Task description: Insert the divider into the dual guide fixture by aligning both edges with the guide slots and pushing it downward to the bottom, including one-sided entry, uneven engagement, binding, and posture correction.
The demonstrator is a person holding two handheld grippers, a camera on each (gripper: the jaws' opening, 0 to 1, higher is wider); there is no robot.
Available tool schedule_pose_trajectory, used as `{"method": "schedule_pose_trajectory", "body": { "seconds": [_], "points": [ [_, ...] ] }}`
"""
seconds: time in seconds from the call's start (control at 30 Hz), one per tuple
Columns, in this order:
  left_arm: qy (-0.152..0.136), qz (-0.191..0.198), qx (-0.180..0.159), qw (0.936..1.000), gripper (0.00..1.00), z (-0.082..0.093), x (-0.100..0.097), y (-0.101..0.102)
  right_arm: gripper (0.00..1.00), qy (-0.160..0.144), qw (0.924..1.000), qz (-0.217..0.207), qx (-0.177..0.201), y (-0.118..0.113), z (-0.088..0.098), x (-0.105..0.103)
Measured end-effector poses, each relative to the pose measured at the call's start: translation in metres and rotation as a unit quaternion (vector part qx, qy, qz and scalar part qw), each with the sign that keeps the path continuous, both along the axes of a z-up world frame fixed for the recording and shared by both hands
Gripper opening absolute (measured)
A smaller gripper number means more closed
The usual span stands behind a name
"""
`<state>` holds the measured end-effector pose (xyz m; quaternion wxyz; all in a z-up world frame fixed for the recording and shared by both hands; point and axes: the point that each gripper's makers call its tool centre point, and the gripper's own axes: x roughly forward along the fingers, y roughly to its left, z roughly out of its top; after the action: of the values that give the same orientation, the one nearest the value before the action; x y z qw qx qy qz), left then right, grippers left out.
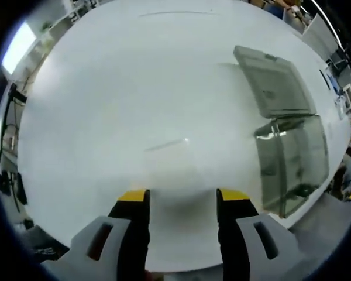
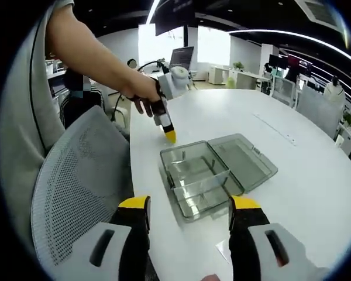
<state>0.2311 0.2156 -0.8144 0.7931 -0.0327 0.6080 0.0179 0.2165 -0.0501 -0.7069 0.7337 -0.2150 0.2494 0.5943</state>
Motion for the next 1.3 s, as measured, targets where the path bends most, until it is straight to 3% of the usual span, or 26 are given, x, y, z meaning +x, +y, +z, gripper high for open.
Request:
{"method": "schedule_pose_trajectory", "body": {
  "seconds": [0.53, 1.17, 1.3],
  "points": [
    [0.018, 0.013, 0.023, 0.9995, 0.4, -0.002, -0.002, 0.005, 0.51, -0.002, 1.0, -0.003, -0.001, -0.004, 0.001, -0.004],
    [0.045, 0.05, 0.022, 0.9975, 0.38, -0.002, -0.002, 0.006, 0.51, -0.003, 0.9999, -0.013, -0.005, -0.013, 0.002, -0.005],
    [0.048, 0.044, 0.023, 0.9976, 0.33, -0.002, -0.001, 0.003, 0.51, -0.003, 0.9999, -0.015, -0.005, -0.014, 0.002, -0.004]
  ]
}}
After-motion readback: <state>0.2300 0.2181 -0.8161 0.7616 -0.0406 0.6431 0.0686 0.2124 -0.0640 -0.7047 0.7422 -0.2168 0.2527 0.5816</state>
